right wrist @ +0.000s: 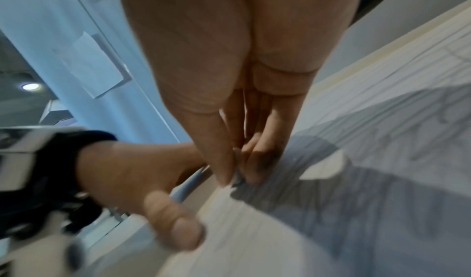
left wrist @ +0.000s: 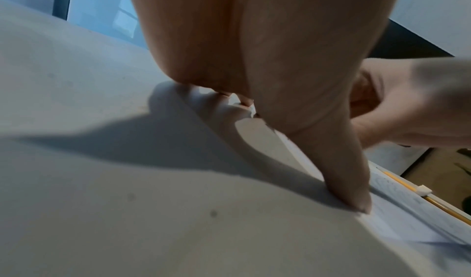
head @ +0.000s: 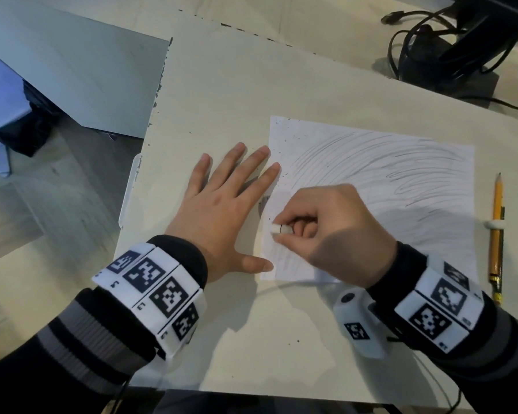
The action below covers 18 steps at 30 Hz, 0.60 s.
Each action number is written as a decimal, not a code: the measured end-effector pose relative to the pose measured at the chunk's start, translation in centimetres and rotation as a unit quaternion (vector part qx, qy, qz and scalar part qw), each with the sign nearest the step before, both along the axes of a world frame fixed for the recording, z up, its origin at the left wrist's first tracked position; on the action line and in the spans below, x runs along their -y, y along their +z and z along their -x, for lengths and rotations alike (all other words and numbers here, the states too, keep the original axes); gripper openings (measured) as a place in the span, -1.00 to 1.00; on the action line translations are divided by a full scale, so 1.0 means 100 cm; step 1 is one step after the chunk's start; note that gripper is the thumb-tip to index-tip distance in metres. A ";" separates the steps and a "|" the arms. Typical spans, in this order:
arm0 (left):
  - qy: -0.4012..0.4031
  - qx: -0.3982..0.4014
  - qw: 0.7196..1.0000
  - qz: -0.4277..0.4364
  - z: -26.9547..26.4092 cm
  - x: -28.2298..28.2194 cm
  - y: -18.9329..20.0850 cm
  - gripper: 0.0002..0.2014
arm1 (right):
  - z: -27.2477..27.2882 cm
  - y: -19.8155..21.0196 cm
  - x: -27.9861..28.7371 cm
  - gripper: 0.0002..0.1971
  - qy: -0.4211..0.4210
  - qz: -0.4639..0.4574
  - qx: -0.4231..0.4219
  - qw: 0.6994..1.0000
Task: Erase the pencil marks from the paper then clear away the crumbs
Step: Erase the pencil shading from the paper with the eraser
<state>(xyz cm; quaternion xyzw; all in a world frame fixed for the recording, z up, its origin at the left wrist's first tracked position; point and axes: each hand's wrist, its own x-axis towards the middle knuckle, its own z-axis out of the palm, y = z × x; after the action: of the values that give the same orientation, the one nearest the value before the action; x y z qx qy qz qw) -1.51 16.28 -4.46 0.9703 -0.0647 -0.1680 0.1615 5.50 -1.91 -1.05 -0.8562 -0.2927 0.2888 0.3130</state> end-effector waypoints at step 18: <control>-0.002 0.002 1.000 -0.001 0.000 0.000 -0.001 0.32 | 0.002 0.004 0.003 -0.88 0.025 0.029 -0.001 0.999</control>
<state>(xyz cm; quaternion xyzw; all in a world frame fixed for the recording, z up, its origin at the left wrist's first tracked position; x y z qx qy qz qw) -1.51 16.31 -4.54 0.9706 -0.0667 -0.1667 0.1601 5.29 -2.19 -0.68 -0.8573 -0.3048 0.3054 0.2808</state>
